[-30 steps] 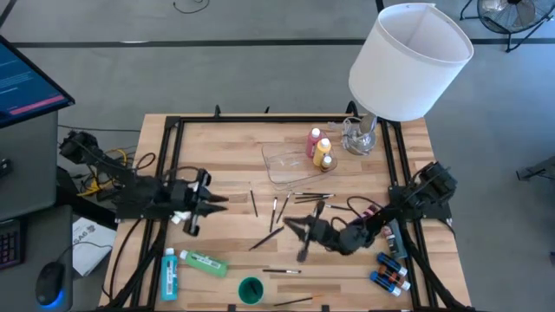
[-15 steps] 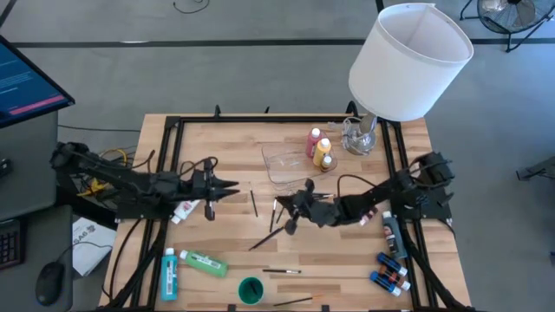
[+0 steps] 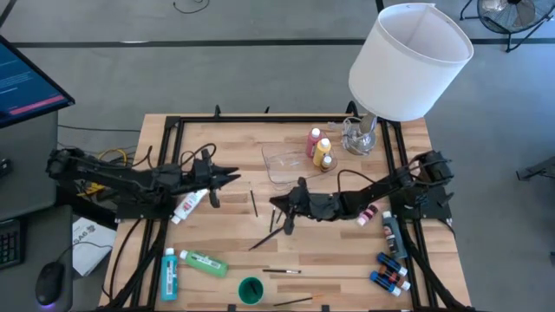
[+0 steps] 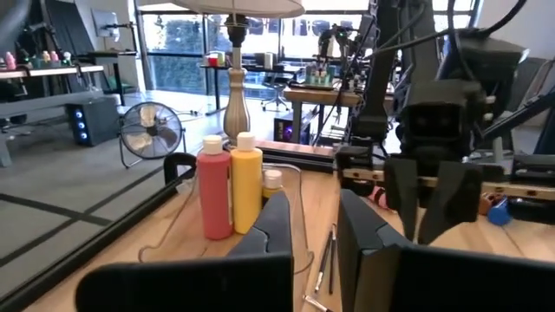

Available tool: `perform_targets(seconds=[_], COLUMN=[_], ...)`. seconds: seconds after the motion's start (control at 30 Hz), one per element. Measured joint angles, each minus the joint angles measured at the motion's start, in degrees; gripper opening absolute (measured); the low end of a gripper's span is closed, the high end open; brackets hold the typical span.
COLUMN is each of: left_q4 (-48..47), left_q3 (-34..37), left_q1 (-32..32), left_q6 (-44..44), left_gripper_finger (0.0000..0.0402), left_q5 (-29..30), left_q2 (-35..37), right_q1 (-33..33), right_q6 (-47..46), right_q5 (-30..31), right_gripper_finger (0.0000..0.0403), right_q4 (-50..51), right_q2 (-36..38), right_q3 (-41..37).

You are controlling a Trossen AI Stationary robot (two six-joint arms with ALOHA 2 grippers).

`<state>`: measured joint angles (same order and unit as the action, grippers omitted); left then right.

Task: Pick & Place Paint Supplies
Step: Adjust the gold paintbrush on the table

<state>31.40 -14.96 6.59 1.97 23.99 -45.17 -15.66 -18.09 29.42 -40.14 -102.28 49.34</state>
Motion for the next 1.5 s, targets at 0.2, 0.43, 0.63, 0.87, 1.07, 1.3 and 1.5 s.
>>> perform_targets(seconds=[0.2, 0.43, 0.63, 0.87, 1.07, 1.3, 1.5], left_q4=[-0.8, -2.7, -2.8, -2.8, -2.8, -2.7, -2.7], left_q3=[0.0, 0.0, 0.0, 0.0, 0.0, 0.1, 0.1], left_q1=[0.1, 0.1, 0.1, 0.1, 0.1, 0.1, 0.1], left_q6=[4.2, 4.4, 4.1, 4.2, 4.6, 4.5, 6.0], left_gripper_finger=[0.0001, 0.0001, 0.0001, 0.0001, 0.0001, 0.0001, 0.0001], left_q5=[-0.5, -1.5, -1.5, -1.5, -1.5, -1.6, -1.6], left_q2=[0.0, 0.0, 0.0, 0.0, 0.0, -1.8, -4.0], right_q1=[-1.4, -1.9, -2.1, -2.1, -2.1, -2.1, -2.3], right_q6=[0.0, 0.0, 0.0, 0.0, 0.0, 0.0, -1.4], right_q5=[-0.1, -0.2, -0.2, -0.1, 0.0, 0.0, 0.0], right_gripper_finger=[0.0021, 0.0021, 0.0021, 0.0021, 0.0021, 0.0021, 0.0021], right_q4=[0.0, 0.4, 2.0, 2.0, 2.0, 2.0, 4.2], right_q2=[0.0, 0.0, 0.0, 0.0, 0.0, 0.0, 0.0], right_q3=[0.5, 0.5, 0.5, 0.5, 0.5, 0.5, 0.5])
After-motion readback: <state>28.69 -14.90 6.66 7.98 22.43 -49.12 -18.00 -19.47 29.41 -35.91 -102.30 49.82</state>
